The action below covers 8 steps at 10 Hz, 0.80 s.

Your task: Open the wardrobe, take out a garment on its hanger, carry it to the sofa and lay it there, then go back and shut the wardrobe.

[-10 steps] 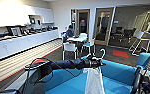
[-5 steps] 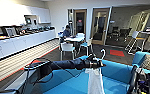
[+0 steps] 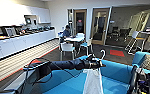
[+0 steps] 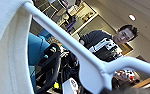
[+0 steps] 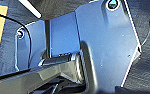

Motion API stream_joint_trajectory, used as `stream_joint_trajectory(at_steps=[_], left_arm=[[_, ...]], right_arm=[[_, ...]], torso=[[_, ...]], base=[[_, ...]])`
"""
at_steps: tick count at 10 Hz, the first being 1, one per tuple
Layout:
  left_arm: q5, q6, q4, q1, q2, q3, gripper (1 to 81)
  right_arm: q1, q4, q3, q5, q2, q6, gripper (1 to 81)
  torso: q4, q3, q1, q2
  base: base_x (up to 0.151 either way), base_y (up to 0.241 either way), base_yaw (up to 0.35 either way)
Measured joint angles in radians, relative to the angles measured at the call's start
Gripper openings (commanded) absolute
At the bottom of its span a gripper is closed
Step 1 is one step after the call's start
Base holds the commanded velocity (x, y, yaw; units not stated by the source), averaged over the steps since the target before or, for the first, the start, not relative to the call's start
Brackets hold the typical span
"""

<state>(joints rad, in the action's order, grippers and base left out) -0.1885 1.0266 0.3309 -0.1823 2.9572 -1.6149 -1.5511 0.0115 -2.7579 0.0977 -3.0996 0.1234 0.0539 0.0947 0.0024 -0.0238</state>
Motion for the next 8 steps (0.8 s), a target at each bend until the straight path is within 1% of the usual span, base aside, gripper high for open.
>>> stream_joint_trajectory(at_steps=[2,6,8], left_arm=[[0.0,0.0,0.003,-0.026,0.002,-0.061,1.0],[-0.04,0.003,0.04,-0.064,0.0,-0.232,1.0],[-0.04,0.001,0.054,-0.065,-0.054,-0.241,1.0]], right_arm=[[0.0,0.0,0.0,0.0,0.0,0.0,81.1],[0.0,0.0,0.0,0.0,0.0,0.0,81.1],[0.0,0.0,0.0,0.0,0.0,0.0,81.1]], torso=[[0.0,0.0,0.0,0.0],[0.0,0.0,0.0,0.0],[0.0,0.0,0.0,0.0]], base=[[0.0,0.0,0.0],[0.0,0.0,0.0],[0.0,0.0,0.0]])
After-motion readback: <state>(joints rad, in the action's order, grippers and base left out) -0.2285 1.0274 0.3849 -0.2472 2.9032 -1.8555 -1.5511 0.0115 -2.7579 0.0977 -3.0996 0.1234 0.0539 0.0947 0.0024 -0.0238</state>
